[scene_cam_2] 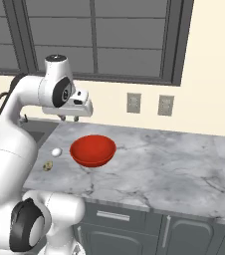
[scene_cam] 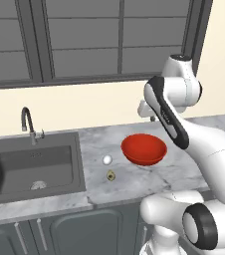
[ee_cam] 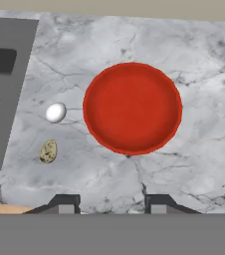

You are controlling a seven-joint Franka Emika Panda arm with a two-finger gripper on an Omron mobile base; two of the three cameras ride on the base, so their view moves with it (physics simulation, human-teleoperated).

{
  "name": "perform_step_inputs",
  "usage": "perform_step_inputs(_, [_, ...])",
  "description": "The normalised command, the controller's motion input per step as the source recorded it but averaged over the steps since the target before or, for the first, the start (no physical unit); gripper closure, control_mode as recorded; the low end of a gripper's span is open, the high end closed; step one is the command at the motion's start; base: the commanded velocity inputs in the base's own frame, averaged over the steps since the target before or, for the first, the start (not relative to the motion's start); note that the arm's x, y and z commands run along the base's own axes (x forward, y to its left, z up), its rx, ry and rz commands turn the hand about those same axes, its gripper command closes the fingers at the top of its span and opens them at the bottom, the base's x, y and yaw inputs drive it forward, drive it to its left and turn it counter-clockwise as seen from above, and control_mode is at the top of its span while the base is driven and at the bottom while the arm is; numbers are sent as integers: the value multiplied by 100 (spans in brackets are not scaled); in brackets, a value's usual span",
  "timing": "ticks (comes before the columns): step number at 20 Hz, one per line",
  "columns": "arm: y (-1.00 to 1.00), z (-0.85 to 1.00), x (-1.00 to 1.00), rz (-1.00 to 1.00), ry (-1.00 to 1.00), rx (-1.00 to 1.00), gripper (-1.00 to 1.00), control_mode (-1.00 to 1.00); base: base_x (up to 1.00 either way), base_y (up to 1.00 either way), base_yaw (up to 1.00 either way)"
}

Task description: Gather the eggs and milk located in the vicinity of the sink area and place them right next to the bowl.

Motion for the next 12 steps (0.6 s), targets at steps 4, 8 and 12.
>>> perform_step_inputs(4, [0, -8, -7, 0, 7, 0, -100, -100, 0, 0, 0])
perform_step_inputs(8, [14, -31, -29, 0, 14, 0, -100, -100, 0, 0, 0])
perform_step_inputs(12, [77, -50, -28, 0, 21, 0, -100, -100, 0, 0, 0])
